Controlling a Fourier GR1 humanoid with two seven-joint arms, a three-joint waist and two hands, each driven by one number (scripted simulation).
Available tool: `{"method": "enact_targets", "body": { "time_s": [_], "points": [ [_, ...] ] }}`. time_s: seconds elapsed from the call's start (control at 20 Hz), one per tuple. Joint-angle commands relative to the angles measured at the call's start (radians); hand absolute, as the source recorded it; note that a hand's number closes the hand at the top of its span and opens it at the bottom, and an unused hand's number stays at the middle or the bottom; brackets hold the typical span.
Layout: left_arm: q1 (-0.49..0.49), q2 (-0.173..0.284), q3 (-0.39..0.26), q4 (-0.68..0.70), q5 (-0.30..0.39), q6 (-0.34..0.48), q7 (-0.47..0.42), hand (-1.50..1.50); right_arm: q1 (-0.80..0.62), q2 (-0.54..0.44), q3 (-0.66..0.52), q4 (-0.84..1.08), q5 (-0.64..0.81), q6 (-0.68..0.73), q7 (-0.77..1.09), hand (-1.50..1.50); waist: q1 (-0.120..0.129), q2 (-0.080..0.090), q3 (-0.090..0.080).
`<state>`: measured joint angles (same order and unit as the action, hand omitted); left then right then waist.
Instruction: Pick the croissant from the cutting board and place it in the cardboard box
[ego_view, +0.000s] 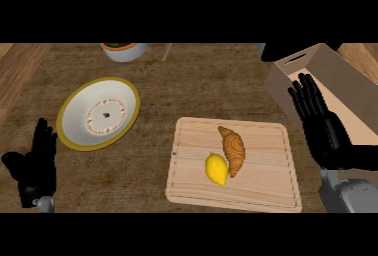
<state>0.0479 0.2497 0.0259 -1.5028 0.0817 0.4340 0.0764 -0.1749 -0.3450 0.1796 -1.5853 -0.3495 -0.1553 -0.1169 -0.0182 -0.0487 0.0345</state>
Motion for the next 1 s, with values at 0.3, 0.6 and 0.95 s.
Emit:
{"method": "enact_targets", "body": {
  "time_s": [0.3, 0.6, 0.95],
  "points": [
    [-0.064, 0.07, -0.036, -0.091, 0.149, -0.248, 0.085, 0.0, -0.137, -0.302, 0.054, 0.011, 0.401, -0.047, 0.087, -1.5, -0.013, 0.032, -0.05],
    [-0.035, 0.117, 0.018, -0.149, 0.262, -0.37, 0.124, 0.0, 0.003, -0.126, 0.077, -0.082, 0.377, -0.083, -0.255, -1.5, 0.018, 0.046, -0.034],
    [-0.063, 0.124, 0.022, -0.142, 0.28, -0.387, 0.158, 0.0, -0.07, -0.317, 0.251, -0.191, 0.683, 0.0, 0.139, -1.5, 0.021, 0.041, -0.04]
  ]
}}
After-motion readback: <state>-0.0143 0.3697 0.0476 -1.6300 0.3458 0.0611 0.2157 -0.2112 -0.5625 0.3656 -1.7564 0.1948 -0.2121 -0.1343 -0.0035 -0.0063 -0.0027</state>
